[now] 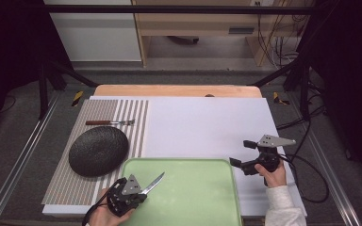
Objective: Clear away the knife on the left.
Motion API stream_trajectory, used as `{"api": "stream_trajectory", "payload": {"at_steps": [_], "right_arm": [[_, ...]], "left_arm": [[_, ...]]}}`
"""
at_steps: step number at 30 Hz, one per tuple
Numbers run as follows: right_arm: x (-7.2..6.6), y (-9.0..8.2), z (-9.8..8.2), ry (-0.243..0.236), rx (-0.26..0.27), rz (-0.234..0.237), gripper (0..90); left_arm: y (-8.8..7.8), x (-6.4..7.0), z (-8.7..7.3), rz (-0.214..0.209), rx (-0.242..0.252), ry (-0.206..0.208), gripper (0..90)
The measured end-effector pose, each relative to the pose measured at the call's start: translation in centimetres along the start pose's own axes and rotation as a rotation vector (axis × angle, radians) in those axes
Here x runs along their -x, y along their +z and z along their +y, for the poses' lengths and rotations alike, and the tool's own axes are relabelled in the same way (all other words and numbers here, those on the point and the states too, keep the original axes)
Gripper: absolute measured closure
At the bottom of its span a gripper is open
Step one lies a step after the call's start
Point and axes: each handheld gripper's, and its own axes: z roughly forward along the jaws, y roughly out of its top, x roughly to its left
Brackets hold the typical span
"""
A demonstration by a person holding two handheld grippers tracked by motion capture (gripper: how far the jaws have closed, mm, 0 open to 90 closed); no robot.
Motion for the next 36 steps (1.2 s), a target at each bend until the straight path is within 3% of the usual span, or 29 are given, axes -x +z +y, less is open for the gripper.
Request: {"api": "stream_trajectory", "payload": {"at_steps": [36], "right_arm": [[-0.01, 0.16, -0.05, -0.003, -0.006, -0.001, 0.5]], "left_arm": [[-0.91, -0.98, -0.96, 0.084, -0.013, -0.06, 90.0]]}}
